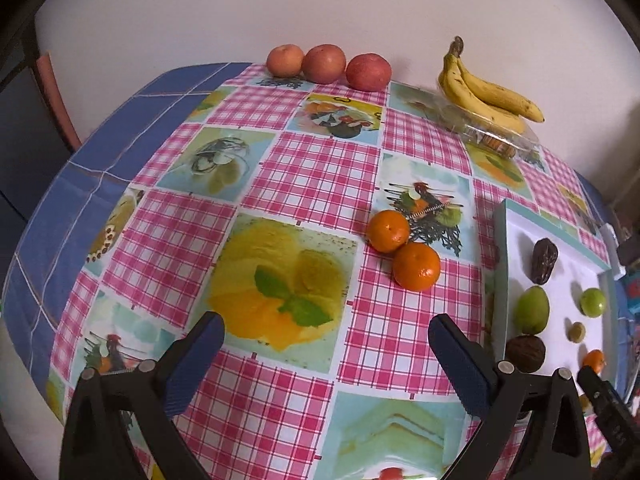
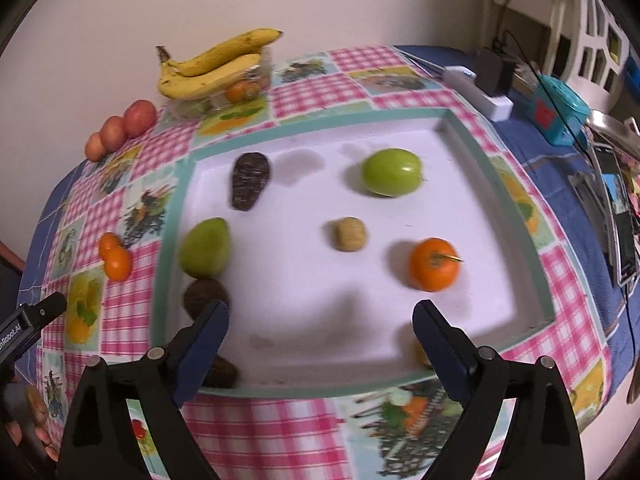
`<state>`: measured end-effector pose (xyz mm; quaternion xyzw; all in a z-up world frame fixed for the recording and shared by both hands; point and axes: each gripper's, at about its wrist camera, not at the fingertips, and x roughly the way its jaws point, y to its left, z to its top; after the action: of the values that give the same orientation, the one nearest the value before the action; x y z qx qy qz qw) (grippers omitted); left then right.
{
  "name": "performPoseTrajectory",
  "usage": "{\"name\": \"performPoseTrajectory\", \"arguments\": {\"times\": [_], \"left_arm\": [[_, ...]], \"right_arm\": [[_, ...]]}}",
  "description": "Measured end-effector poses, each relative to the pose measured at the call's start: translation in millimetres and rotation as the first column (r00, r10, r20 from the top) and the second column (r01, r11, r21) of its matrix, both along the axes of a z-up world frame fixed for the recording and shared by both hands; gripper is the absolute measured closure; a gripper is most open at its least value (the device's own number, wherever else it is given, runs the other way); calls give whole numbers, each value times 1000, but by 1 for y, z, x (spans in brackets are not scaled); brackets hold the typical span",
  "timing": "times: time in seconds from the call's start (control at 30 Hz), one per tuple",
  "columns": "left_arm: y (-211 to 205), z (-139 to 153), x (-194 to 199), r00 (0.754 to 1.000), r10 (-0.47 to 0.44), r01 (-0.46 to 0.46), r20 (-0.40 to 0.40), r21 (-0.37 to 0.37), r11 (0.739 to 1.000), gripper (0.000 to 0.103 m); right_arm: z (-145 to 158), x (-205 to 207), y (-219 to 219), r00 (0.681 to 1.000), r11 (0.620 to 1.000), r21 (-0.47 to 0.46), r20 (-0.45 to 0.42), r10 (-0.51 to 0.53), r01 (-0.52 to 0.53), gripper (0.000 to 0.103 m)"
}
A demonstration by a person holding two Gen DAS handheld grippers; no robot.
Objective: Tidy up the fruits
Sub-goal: 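Withdraw both open tools from the tray toward the two oranges on the cloth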
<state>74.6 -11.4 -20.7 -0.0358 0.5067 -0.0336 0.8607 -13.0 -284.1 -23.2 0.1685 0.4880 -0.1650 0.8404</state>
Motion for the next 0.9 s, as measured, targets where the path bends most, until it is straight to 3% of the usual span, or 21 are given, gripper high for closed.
{"name": "performPoseTrajectory", "arguments": {"times": [0.27, 0.53, 0.7, 0.9], "left_arm": [[0, 10, 7, 1000, 8, -9, 28, 28, 1000, 0], [10, 17, 26, 991, 129, -132, 43, 61, 989, 0], [8, 10, 42, 985, 170, -172, 27, 148, 974, 0], [7, -7, 66, 988, 150, -145, -44, 102, 984, 0]], "right_arm": [[2, 16, 26, 999, 999, -10, 33, 40, -40, 9], [8, 39, 33, 996, 997, -2, 51, 74, -74, 9], [5, 59, 35, 994, 995, -14, 26, 103, -103, 9], [6, 79, 29, 994, 994, -13, 24, 107, -107, 9]]}}
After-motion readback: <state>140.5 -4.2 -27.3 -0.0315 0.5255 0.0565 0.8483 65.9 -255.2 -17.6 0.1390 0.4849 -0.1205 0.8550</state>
